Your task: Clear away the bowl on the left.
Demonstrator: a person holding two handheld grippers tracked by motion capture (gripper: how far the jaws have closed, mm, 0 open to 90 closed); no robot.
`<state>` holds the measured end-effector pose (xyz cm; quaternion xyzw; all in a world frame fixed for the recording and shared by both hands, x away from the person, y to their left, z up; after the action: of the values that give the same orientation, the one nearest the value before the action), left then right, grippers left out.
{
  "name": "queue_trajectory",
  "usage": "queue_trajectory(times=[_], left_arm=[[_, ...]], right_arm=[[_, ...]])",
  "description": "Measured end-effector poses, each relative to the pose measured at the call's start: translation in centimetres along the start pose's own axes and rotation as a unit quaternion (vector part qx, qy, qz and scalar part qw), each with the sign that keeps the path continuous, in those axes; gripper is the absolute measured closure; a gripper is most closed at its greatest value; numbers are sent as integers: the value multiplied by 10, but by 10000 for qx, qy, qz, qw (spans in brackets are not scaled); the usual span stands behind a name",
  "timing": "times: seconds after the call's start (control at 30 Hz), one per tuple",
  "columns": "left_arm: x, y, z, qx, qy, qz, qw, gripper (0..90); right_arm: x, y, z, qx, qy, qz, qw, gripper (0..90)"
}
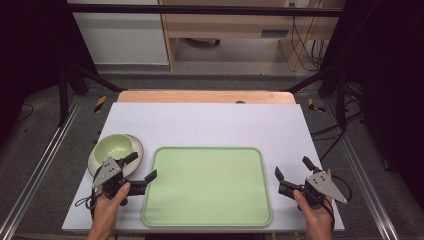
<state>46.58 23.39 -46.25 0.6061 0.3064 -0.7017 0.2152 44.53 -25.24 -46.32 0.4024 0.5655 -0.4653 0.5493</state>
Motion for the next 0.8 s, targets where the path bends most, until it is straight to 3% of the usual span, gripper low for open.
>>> queue_trajectory(times=[0.33, 0.43, 0.6, 0.7, 0.8], left_arm=[[-4, 0, 6, 74, -66, 30, 9999, 21], [-7, 1, 8, 74, -39, -92, 9999, 19], [-24, 2, 11, 66, 41, -82, 9999, 20], [-35, 2, 10, 34, 211, -221, 9995, 23], [-48, 5, 5, -24, 250, -310, 9992, 28]], right_arm=[[2, 2, -4, -19, -114, -73, 9999, 23], [1, 1, -4, -20, -113, -76, 9999, 23], [1, -1, -6, -32, -105, -75, 9999, 23], [1, -1, -5, -22, -98, -76, 9999, 24], [1, -2, -5, 34, -142, -92, 9999, 27]])
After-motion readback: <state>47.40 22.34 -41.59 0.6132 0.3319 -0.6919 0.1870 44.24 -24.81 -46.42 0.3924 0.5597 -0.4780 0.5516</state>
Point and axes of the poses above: each handheld gripper's, and its own axes: y roughly forward along the jaws, x roughly out of its underside, z roughly to its right, the point moved 5 cm from there along y, roughly forward along the jaws, and after that the axes turned 4 degrees about x, right-handed, at the moved point
